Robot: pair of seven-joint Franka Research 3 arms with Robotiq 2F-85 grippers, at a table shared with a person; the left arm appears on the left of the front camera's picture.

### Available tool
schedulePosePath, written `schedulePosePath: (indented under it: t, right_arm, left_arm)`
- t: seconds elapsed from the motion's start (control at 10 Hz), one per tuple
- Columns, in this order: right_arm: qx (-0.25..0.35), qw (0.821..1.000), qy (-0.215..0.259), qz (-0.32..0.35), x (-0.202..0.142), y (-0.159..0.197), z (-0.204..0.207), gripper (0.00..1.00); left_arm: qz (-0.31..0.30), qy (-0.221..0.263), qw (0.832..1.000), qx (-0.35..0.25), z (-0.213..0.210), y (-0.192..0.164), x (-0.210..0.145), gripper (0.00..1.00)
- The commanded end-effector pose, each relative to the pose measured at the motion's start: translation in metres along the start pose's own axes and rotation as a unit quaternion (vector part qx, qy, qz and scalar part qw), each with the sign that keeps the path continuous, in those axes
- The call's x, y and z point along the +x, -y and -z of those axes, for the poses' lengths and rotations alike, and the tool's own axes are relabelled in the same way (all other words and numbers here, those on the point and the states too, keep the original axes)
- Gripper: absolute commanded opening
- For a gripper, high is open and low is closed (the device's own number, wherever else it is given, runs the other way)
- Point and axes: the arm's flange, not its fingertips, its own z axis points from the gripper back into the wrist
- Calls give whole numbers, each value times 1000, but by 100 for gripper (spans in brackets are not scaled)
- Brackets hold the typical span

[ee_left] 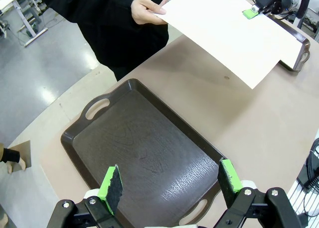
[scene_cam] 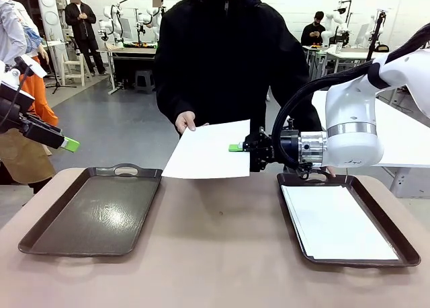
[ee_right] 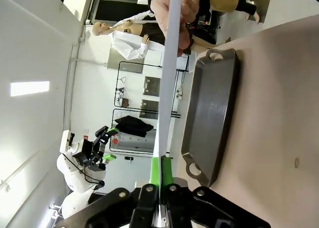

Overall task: Sort the A4 documents.
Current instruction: Receive the A4 Paper, then place the A4 Paper in the designated Handle tray.

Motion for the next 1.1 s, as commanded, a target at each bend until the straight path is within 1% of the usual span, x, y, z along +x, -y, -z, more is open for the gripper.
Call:
schedulePosePath:
  t: [0.0,0.1,0.2,1.0]
  right_arm:
    - [8,1000,-18,-5,6,3,0,0]
    - [0,998,-66,-19,6,4,-1,0]
    - [2,1000,-2,0,0,0,0,0]
    - [2,1000,-2,0,0,0,0,0]
  left_arm:
    - [-1,2,1000,-2,1,-1,-1,100]
    - [-1,2,1000,-2,1,-1,-1,100]
    - [-1,2,1000,-2,1,-1,-1,100]
    - [-1,2,1000,-2,1,-1,-1,100]
